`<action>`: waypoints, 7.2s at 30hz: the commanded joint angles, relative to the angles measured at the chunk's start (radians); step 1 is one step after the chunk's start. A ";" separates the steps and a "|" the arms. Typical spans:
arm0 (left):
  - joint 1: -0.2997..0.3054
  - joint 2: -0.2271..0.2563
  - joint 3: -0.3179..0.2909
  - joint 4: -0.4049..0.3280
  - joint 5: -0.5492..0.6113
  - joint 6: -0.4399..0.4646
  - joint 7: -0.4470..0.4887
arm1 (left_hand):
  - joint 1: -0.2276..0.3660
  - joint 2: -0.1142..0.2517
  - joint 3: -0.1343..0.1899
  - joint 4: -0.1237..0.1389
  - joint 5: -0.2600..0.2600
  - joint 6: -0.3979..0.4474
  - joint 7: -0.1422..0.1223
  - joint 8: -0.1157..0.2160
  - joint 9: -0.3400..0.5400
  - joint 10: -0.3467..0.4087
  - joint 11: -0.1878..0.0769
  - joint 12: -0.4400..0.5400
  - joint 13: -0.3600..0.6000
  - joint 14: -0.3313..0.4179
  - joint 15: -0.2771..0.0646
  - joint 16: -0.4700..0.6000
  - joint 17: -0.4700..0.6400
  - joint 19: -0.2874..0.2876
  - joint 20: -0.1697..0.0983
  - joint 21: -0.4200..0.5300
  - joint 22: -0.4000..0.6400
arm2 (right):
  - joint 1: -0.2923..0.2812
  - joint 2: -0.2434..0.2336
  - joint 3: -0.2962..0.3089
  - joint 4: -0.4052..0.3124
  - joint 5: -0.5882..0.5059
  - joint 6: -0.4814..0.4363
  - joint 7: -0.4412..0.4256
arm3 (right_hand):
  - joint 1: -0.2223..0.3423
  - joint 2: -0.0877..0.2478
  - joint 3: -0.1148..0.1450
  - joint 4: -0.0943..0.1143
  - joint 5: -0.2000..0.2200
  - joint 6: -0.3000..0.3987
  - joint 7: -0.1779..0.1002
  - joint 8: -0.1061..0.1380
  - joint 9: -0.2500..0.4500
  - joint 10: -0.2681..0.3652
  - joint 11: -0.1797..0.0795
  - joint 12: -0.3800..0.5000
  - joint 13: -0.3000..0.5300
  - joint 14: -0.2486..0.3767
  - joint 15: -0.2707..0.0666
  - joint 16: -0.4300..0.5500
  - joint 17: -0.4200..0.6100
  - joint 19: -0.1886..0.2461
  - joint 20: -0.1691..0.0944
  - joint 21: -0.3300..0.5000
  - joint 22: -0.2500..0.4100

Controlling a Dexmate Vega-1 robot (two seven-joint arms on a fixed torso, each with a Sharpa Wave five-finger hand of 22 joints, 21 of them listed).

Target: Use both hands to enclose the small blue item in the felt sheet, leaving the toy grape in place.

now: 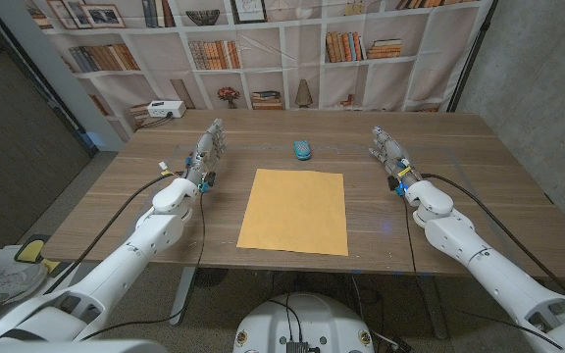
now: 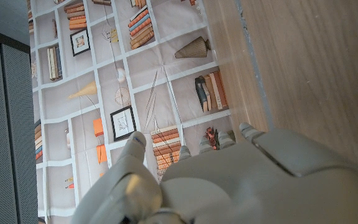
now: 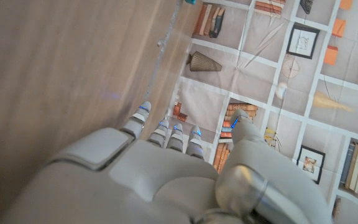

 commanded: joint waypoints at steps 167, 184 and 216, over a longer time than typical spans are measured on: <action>0.039 0.121 -0.023 -0.096 0.107 0.013 0.009 | -0.014 0.008 0.035 0.011 0.005 0.039 0.045 0.030 0.007 -0.019 0.079 0.035 0.018 -0.035 0.097 0.011 0.013 -0.079 0.096 0.051 0.012 | 0.737 0.384 -0.960 0.345 -1.073 -1.062 -0.096 | 0.401 0.106 -0.006 0.028 0.051 0.911 0.071 0.207 0.049 0.880 0.028 0.610 0.316 0.855 -0.145 0.569 0.498 0.444 -0.081 0.107 0.030; 0.001 0.124 0.009 -0.073 0.142 0.005 -0.024 | -0.013 0.008 0.040 0.010 0.005 0.025 0.043 0.026 0.007 -0.023 0.076 0.033 0.018 -0.034 0.100 0.011 0.013 -0.079 0.094 0.051 0.013 | 0.581 0.244 -0.824 -0.051 -1.089 -1.241 -0.245 | 0.468 0.088 0.086 0.018 0.020 1.030 0.135 0.274 0.081 1.017 0.045 0.675 0.305 0.929 -0.139 0.552 0.514 0.447 -0.082 0.116 0.029; -0.031 0.112 0.040 -0.065 0.149 -0.021 -0.086 | -0.016 0.001 0.044 0.009 0.004 0.020 0.040 0.027 0.007 -0.021 0.077 0.034 0.018 -0.034 0.099 0.011 0.013 -0.086 0.097 0.049 0.014 | 0.417 -0.066 -0.847 -0.594 -1.202 -1.332 -0.175 | 0.479 0.073 0.112 0.019 0.008 1.043 0.136 0.292 0.118 1.015 0.025 0.719 0.336 0.901 -0.170 0.508 0.540 0.408 -0.080 0.106 0.025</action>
